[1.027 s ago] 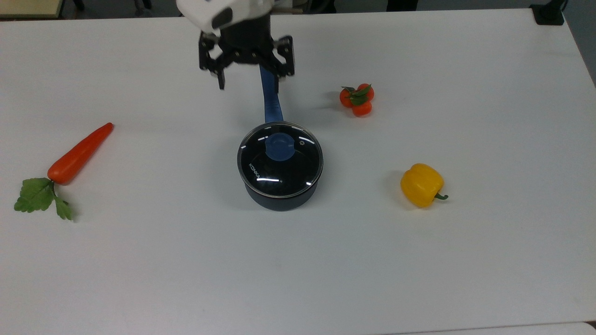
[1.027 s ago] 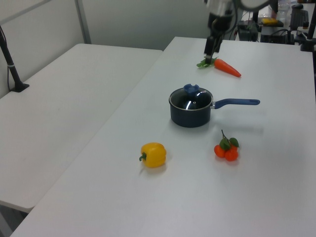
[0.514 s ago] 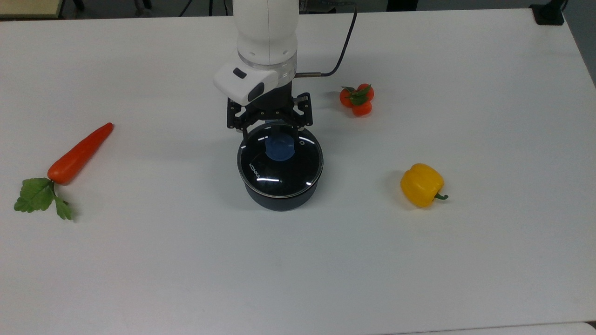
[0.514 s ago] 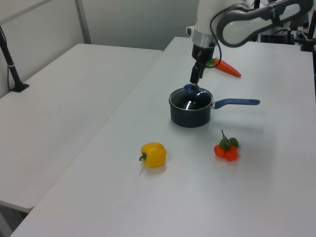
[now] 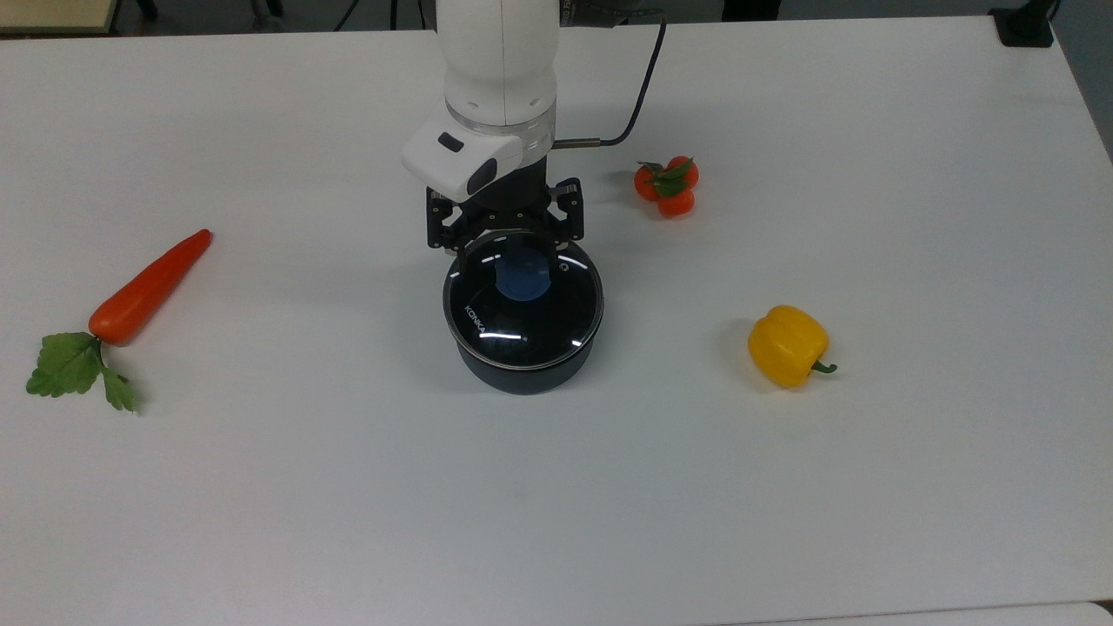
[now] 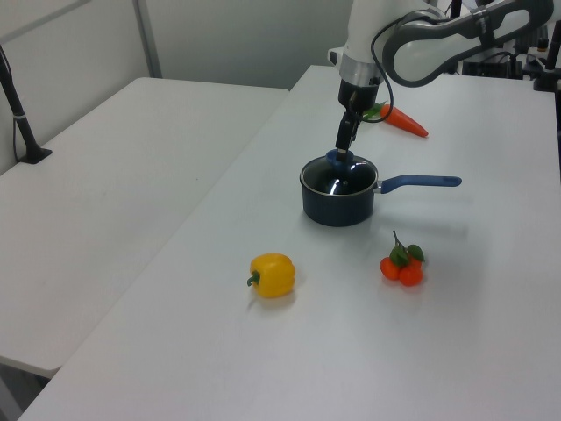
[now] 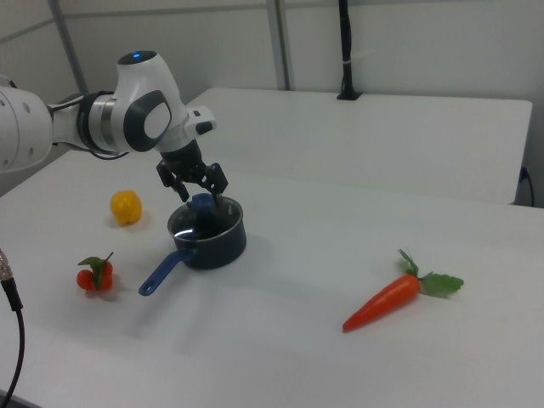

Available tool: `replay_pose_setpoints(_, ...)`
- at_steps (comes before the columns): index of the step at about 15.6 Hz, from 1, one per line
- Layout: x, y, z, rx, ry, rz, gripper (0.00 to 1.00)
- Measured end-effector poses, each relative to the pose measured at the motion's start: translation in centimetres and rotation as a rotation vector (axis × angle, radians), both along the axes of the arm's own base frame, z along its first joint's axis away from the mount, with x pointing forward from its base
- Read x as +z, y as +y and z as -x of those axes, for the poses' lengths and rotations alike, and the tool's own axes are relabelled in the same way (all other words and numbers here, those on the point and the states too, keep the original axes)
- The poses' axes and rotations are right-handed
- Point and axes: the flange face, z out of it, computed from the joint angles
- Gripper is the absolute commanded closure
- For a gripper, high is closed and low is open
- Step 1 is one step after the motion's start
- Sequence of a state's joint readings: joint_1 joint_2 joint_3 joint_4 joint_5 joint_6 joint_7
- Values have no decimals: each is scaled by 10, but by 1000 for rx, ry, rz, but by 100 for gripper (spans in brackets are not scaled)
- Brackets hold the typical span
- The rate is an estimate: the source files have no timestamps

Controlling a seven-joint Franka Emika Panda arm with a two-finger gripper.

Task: Open lid
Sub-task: 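Lower the open gripper around the blue knob of the glass lid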

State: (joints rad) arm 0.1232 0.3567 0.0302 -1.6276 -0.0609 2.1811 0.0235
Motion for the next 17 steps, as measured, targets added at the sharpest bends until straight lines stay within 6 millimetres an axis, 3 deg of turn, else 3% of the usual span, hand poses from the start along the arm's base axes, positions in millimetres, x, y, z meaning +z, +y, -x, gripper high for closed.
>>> replay_pose_setpoints(5,-6,11,1,17,8,0,6)
replay_pose_setpoints(10,-10,12,1,17,14,1,17)
replay_pose_setpoints(17,-6,12,-2,19,-19,-5,19)
